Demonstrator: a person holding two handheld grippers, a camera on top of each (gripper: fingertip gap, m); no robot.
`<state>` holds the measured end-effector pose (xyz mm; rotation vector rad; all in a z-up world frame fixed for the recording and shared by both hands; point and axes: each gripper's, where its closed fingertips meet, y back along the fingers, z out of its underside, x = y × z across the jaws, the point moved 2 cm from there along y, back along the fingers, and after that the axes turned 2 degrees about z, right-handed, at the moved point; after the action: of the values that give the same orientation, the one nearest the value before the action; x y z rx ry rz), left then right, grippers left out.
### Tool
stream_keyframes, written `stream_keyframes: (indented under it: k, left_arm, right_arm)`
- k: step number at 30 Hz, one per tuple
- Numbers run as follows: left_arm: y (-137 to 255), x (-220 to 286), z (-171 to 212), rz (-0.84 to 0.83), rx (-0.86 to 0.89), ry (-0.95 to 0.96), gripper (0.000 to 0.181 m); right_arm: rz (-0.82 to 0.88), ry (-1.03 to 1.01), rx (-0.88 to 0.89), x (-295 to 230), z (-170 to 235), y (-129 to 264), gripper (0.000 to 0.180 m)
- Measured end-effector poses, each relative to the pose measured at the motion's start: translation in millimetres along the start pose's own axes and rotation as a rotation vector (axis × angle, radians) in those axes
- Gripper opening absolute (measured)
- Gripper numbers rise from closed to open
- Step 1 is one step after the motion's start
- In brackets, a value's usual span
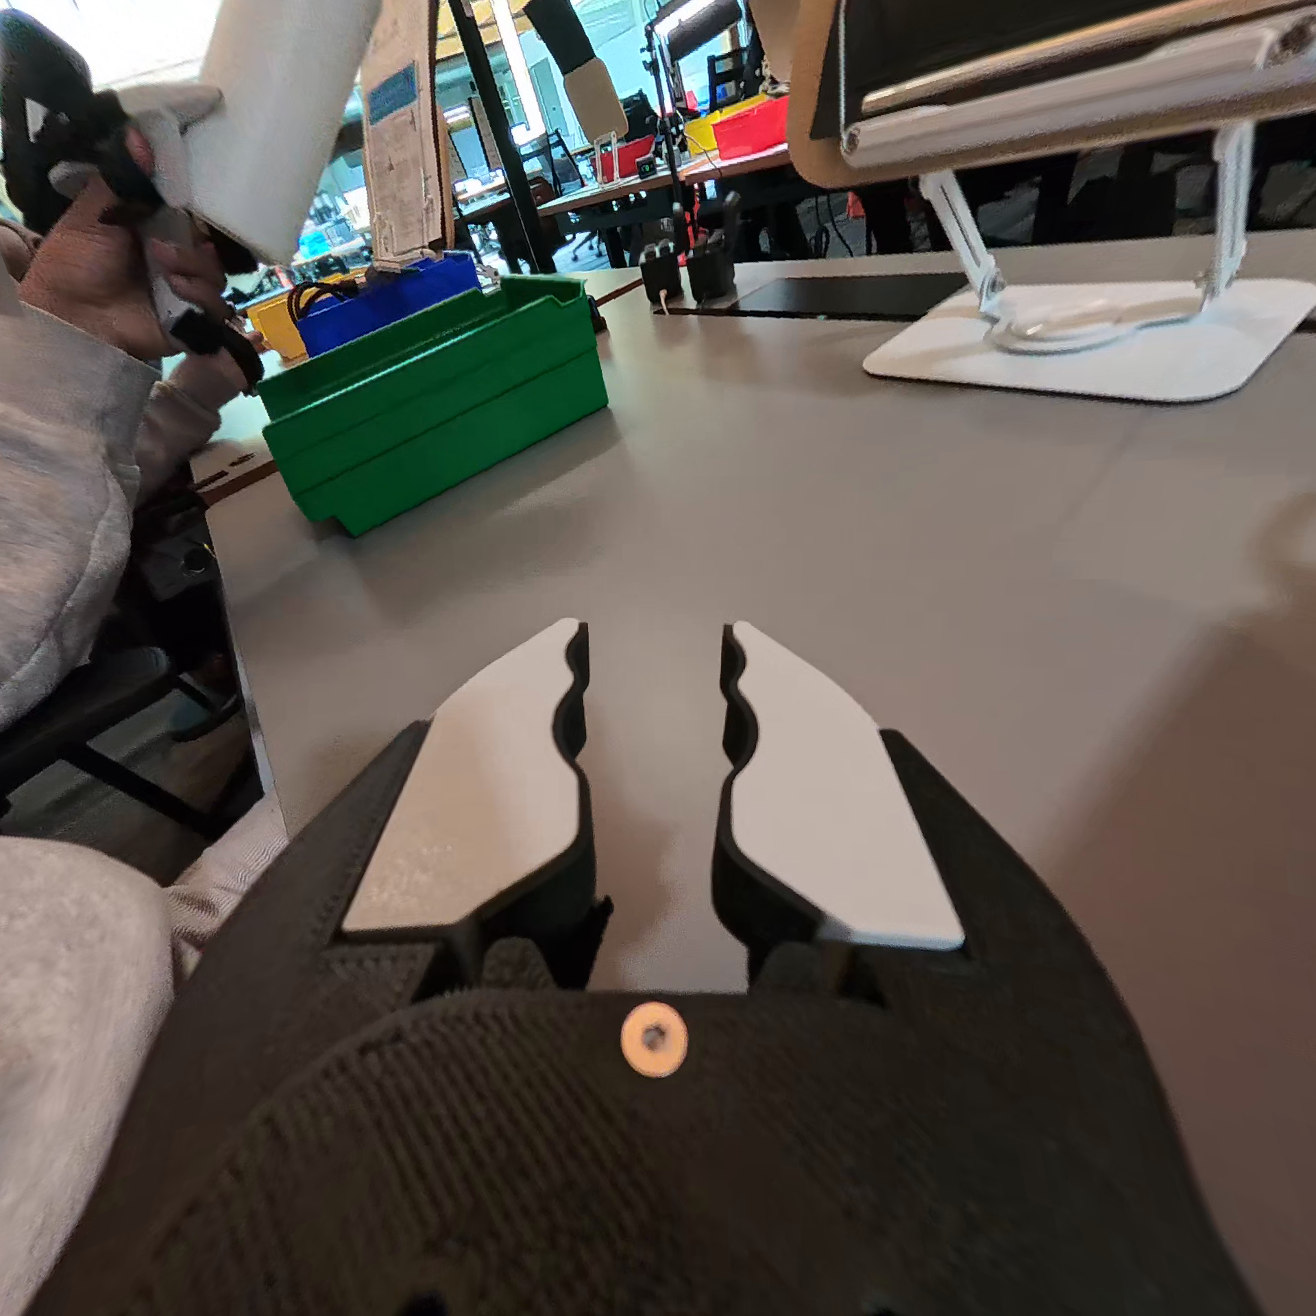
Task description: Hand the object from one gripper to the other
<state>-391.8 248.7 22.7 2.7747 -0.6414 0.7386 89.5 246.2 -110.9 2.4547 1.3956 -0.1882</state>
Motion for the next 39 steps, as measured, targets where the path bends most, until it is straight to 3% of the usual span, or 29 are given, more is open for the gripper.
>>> stream_keyframes:
  k: [3,7,11,14,20,23,27,31,34,39]
  left_arm:
    - [-6.2,37.6,-9.5,0.178,0.073,0.015,0.085]
    - [-20.9,100.3,-8.5,0.382,0.099,0.006,0.085]
    - [-43.8,171.6,9.3,0.596,0.114,-0.018,0.085]
    - [-67.8,219.9,35.5,0.745,0.111,-0.012,0.085]
    - [-102.2,280.9,107.9,1.026,0.055,0.059,0.085]
    - [-118.0,292.2,146.3,1.065,0.016,0.073,0.085]
    - [-127.8,300.9,179.9,1.093,-0.047,0.07,0.084]
    - [-127.2,311.3,199.1,1.123,-0.09,0.0,0.084]
    - [-126.9,315.2,209.9,1.117,-0.117,-0.062,0.085]
    - [-126.6,310.6,210.5,1.134,-0.136,-0.009,0.084]
  right_arm:
    - [-0.041,-0.006,0.07,-9.5,-30.5,-14.7,0.038]
    - [-0.241,-0.052,0.23,-46.0,-109.2,-32.3,0.029]
    - [-0.396,-0.019,0.334,-82.0,-180.6,-43.5,0.053]
    - [-0.459,-0.03,0.415,-96.5,-211.3,-38.7,0.068]
    - [-0.509,-0.141,0.52,-90.8,-225.8,-4.6,0.092]
    - [-0.52,-0.178,0.57,-83.2,-232.5,11.2,0.106]
    - [-0.507,-0.151,0.509,-84.8,-224.0,8.3,0.115]
    - [-0.549,-0.166,0.466,-93.1,-218.4,2.8,0.108]
    - [-0.584,-0.171,0.46,-97.4,-216.6,5.0,0.084]
    - [-0.542,-0.164,0.388,-93.0,-210.1,2.1,0.083]
